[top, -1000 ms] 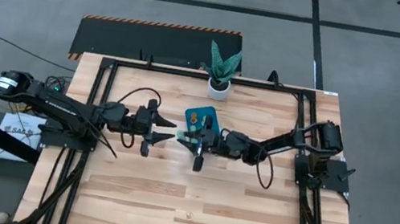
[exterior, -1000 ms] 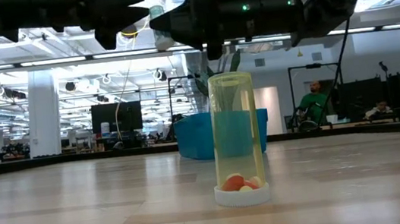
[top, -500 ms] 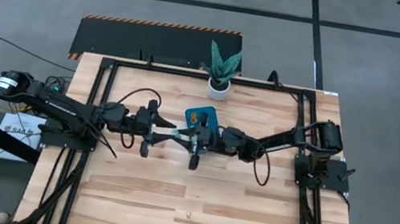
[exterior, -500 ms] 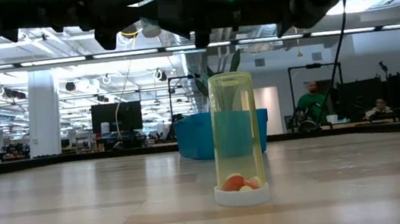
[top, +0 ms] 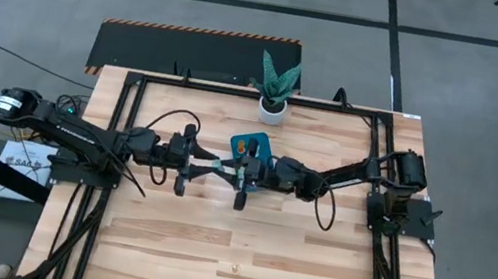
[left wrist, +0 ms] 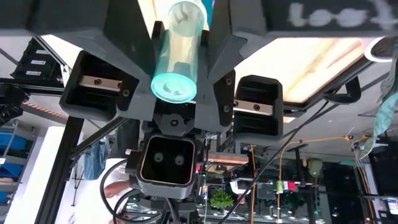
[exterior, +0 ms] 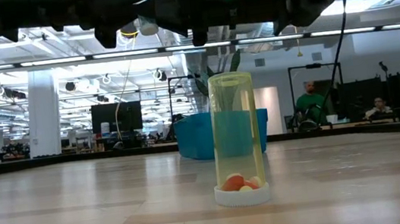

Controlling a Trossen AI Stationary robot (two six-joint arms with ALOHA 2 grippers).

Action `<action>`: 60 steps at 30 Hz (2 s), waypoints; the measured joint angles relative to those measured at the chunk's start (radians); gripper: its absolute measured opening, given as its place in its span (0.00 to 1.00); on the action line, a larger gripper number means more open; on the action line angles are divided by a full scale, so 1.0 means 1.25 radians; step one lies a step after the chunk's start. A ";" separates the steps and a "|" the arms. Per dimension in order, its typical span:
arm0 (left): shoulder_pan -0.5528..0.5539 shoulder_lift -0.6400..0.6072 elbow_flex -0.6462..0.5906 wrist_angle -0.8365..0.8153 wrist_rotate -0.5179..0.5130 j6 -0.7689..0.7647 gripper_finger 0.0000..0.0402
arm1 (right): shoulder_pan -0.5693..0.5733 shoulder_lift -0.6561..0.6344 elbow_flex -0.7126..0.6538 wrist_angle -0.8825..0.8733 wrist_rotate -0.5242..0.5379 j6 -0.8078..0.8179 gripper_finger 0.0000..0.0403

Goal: Pick and place pill bottles into a basket
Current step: Put the blue pill bottle into the blue bin

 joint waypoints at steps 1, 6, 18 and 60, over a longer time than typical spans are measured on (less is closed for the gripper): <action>0.000 0.000 0.000 0.001 0.000 0.000 0.31 | 0.000 0.000 0.000 0.000 0.000 0.000 0.23; 0.000 0.000 0.000 0.001 -0.001 0.002 0.20 | -0.006 0.000 0.000 -0.003 0.001 0.031 0.23; 0.001 0.001 -0.001 -0.007 -0.033 0.010 0.22 | -0.009 0.001 0.001 -0.048 0.000 0.036 0.49; 0.148 0.548 0.330 0.072 0.125 0.022 0.21 | 0.329 -0.489 -0.328 -0.972 0.655 0.758 0.63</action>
